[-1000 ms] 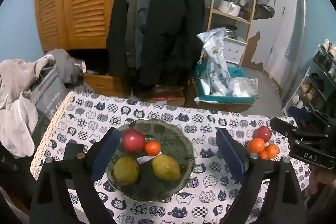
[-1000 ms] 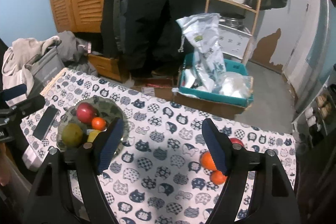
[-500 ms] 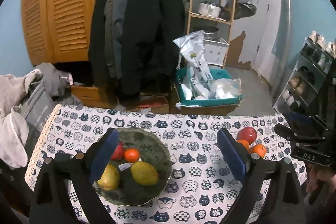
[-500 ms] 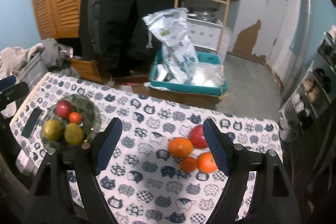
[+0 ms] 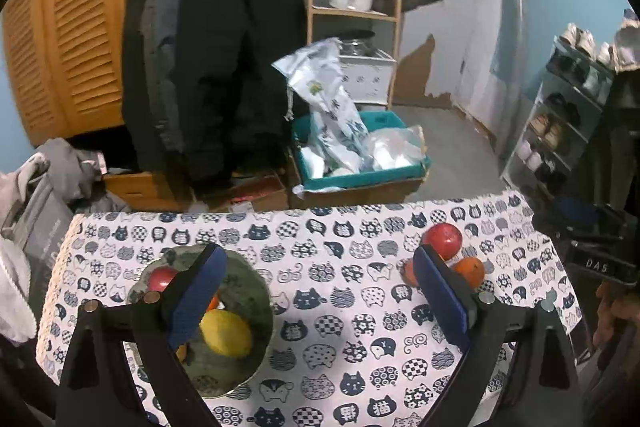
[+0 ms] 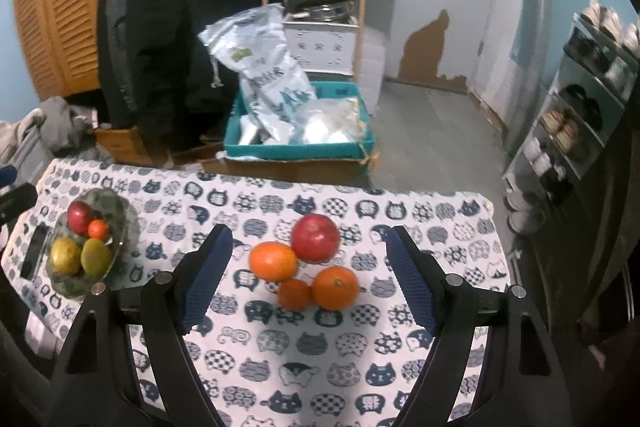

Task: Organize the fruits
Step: 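Move both tools back over the remaining fruit cluster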

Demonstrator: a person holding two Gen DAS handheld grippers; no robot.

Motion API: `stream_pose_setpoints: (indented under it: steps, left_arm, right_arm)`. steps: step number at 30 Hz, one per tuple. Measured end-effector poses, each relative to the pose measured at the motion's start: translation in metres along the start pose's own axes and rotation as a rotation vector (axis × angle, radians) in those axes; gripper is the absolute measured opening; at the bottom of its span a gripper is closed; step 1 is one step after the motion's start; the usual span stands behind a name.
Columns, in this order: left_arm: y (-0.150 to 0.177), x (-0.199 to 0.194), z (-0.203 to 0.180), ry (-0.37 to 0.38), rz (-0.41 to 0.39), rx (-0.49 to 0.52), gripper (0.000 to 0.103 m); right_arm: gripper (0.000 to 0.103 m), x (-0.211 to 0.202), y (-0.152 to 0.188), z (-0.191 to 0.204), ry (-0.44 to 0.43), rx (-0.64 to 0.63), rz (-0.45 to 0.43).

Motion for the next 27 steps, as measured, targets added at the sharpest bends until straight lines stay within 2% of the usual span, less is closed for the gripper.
stream_pose_setpoints:
  steps: [14,27]
  left_arm:
    - [0.008,0.048,-0.048,0.039,0.078,0.054,0.095]
    - [0.035,0.111,-0.068,0.038,0.187,0.065,0.095]
  right_arm:
    - [0.079,0.030,0.021,-0.039,0.050,0.052,0.076]
    - [0.079,0.090,0.051,-0.050,0.066,0.066,0.204]
Point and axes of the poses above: each gripper's, at about its wrist camera, not at the fingertips, and x roughly the way its jaws point, z to its left, y to its underside, the point moved 9 cm from there along x, roughly the way its jaws point, and after that the axes turned 7 degrees about x, right-handed, at the moved point
